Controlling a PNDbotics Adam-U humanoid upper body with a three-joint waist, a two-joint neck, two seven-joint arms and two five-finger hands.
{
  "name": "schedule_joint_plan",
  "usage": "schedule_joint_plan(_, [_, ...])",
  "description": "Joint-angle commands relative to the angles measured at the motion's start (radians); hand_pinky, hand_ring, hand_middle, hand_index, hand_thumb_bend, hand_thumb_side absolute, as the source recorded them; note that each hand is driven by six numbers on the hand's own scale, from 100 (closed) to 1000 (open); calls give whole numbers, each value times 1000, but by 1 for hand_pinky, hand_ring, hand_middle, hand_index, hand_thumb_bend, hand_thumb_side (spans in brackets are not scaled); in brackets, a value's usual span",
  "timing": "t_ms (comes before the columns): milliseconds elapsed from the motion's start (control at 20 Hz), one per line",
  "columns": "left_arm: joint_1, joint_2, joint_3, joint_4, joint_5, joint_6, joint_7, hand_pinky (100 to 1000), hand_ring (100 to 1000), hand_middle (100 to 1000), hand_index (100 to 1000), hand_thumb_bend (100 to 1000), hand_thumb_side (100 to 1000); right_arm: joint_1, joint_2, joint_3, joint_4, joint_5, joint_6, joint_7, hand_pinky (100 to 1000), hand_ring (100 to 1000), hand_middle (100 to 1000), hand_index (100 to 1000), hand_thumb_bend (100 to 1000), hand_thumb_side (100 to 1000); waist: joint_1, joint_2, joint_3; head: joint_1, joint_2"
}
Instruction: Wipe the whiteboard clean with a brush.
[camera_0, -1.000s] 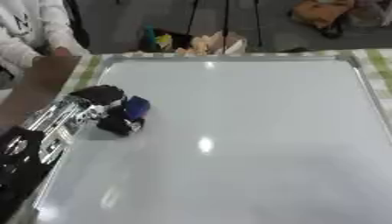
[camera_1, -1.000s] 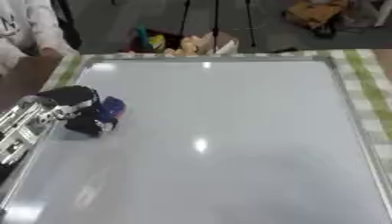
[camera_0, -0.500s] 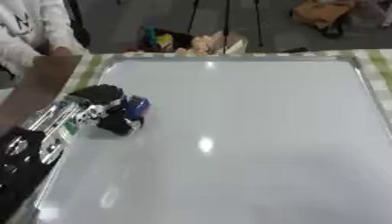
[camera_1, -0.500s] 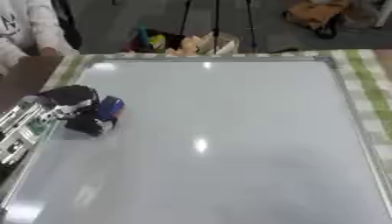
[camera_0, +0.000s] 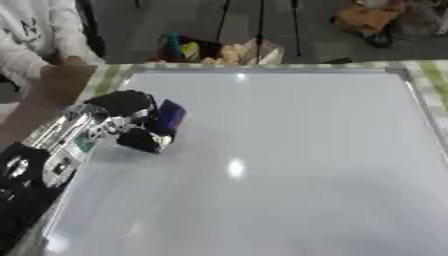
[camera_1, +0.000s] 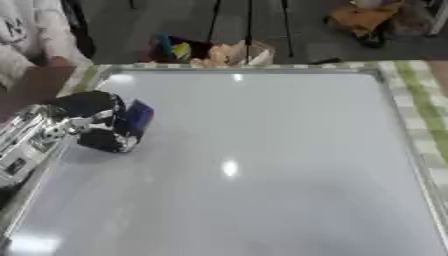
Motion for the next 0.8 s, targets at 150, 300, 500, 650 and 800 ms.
schedule_joint_plan(150, [-1, 54, -17, -84, 31, -26, -22, 508, 516, 429, 406, 101, 713, -7, -31, -12, -15, -11, -1, 2, 765, 701, 537, 791, 100, 826, 0, -26, 0, 2, 4])
schedule_joint_plan(300, [4, 65, -33, -135, 36, -45, -32, 510, 517, 429, 407, 101, 712, -8, -33, -12, -15, -13, -1, 2, 765, 701, 537, 791, 100, 827, 2, -26, -2, 1, 5])
schedule_joint_plan(500, [5, 75, -60, -204, 45, -66, -53, 510, 516, 428, 406, 100, 710, -9, -34, -11, -15, -14, -2, 4, 765, 701, 537, 791, 100, 827, 4, -26, -3, 0, 7])
schedule_joint_plan(650, [3, 81, -83, -256, 56, -84, -81, 511, 516, 426, 406, 100, 706, -10, -34, -10, -15, -15, -2, 6, 766, 701, 537, 791, 100, 828, 6, -26, -6, -2, 9])
schedule_joint_plan(800, [-5, 84, -103, -304, 68, -99, -111, 511, 514, 424, 406, 100, 703, -10, -34, -9, -15, -16, -1, 8, 766, 701, 537, 791, 100, 828, 8, -27, -7, -5, 10])
